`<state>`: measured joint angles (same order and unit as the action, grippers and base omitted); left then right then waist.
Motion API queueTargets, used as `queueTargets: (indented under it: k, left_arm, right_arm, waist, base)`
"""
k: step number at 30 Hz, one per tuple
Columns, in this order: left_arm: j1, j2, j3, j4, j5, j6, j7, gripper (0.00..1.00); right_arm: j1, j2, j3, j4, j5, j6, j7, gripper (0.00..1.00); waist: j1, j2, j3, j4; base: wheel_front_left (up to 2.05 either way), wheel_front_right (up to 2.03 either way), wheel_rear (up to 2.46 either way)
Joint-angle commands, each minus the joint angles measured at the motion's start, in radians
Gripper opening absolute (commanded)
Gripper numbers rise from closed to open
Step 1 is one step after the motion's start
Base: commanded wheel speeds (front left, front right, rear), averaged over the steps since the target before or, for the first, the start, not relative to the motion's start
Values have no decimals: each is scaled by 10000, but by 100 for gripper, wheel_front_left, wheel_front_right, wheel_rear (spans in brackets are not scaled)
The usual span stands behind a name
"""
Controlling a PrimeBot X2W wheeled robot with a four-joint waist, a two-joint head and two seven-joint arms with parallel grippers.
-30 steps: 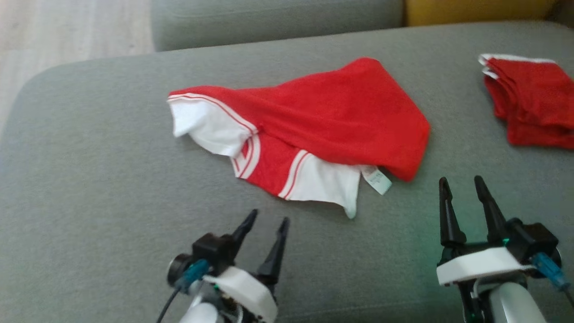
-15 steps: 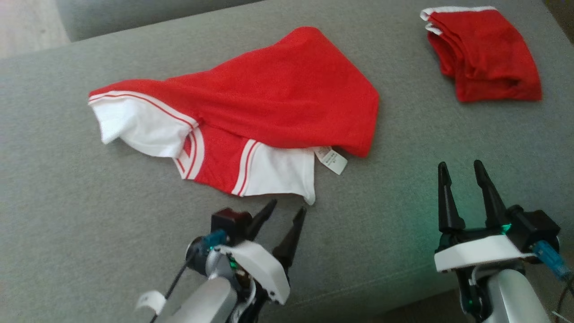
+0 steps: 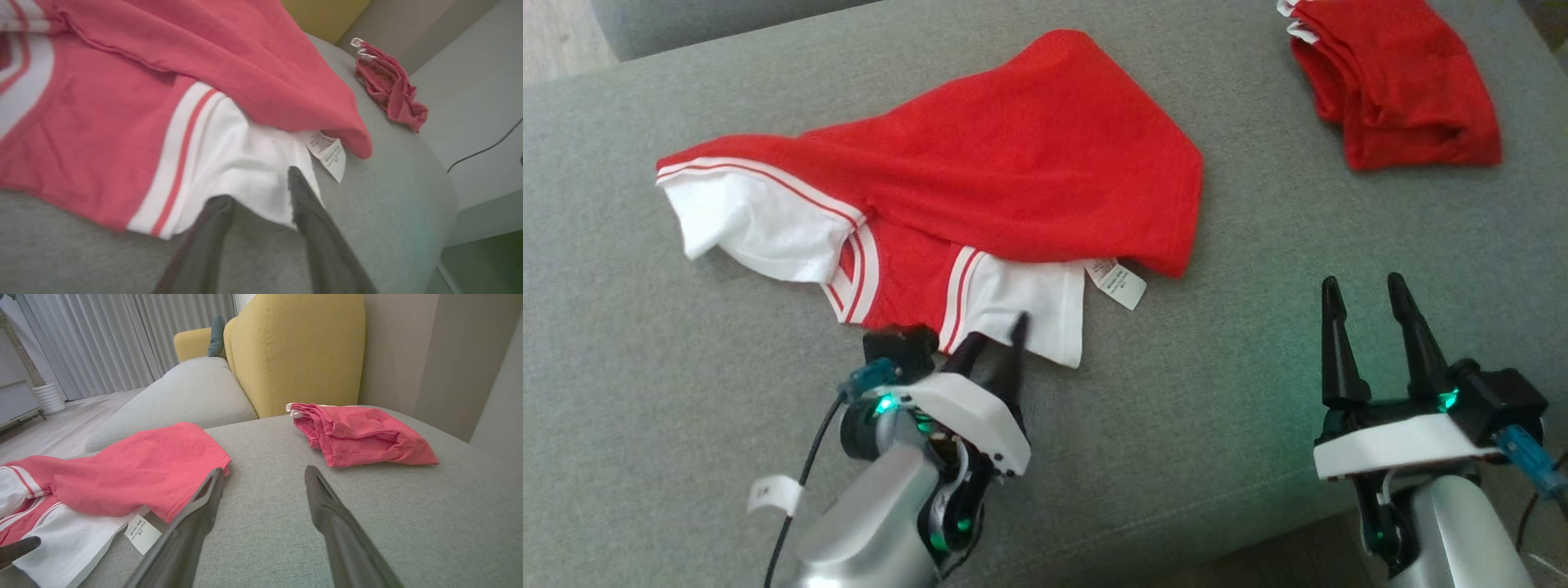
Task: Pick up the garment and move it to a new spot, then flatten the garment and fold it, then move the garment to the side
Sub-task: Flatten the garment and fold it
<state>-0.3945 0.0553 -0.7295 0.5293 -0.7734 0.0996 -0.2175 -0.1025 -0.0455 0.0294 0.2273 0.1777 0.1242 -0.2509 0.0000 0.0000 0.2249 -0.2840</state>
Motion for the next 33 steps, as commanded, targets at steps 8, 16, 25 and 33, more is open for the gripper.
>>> queueTargets:
  k: [8,16,25,33]
  left_arm:
    - [-747,-27,279,193,362,55,-404,0]
    - [447,734,1157,-1385,1012,187,-439,0]
    - [2077,1869,2174,-2238,623,648,-440,0]
    - [2215,1980,2718,-1968,528,741,-441,47]
  right_arm:
    - [-316,-47,68,-416,39,65,-108,100]
    - [-68,-47,-144,-334,-275,65,-108,100]
    - [134,-47,140,-133,-525,65,-91,100]
    - [273,-47,1038,145,-697,65,152,100]
  waist:
    - [0,0,-62,634]
    - [0,0,-437,1794]
    - [0,0,-632,2455]
    - [0,0,-676,2605]
  base:
    - [0,0,0]
    - [0,0,0]
    - [0,0,0]
    - [0,0,0]
